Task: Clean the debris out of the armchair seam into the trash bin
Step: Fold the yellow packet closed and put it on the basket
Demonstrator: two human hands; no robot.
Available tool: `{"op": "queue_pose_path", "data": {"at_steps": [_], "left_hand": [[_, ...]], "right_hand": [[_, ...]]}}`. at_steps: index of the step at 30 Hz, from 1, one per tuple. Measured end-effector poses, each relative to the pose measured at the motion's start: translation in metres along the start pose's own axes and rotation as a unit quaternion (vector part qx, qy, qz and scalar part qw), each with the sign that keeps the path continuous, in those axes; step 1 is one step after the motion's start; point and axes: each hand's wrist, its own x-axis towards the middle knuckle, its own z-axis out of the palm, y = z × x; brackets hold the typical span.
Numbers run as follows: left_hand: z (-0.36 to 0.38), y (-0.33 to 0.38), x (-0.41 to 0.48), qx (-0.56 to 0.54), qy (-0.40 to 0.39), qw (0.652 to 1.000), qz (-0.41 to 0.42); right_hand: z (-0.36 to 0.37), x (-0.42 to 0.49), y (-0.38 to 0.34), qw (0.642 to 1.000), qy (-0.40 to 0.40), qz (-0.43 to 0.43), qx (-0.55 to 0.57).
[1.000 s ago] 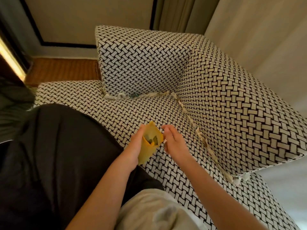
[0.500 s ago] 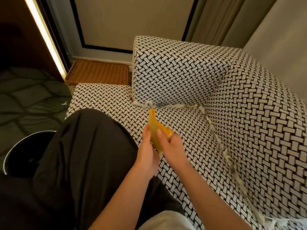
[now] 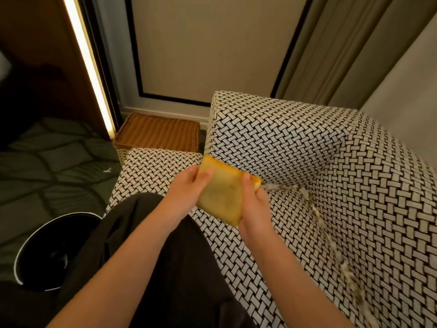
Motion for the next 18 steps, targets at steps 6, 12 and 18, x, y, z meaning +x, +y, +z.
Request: {"op": "queue_pose_path", "data": {"at_steps": [6,12,18], "left_hand": [[-0.027,-0.003,0.018,0.068,0.072,0.992,0.081],[-0.052,-0.004,0.032,-0.018,0.029,0.999,-0.003],[-0.052,-0.008,0.031,0.004,-0.089,0.996,-0.011]], "right_hand": [[0.028,0.019,-0.007,0.999,-0.019,0.012,-0.025],[0.030,0.039,-0.032,0.947,-0.141,-0.082,-0.276],[0.051,0.055,-0.051,0.885,-0.242,-0.102,-0.384]]}}
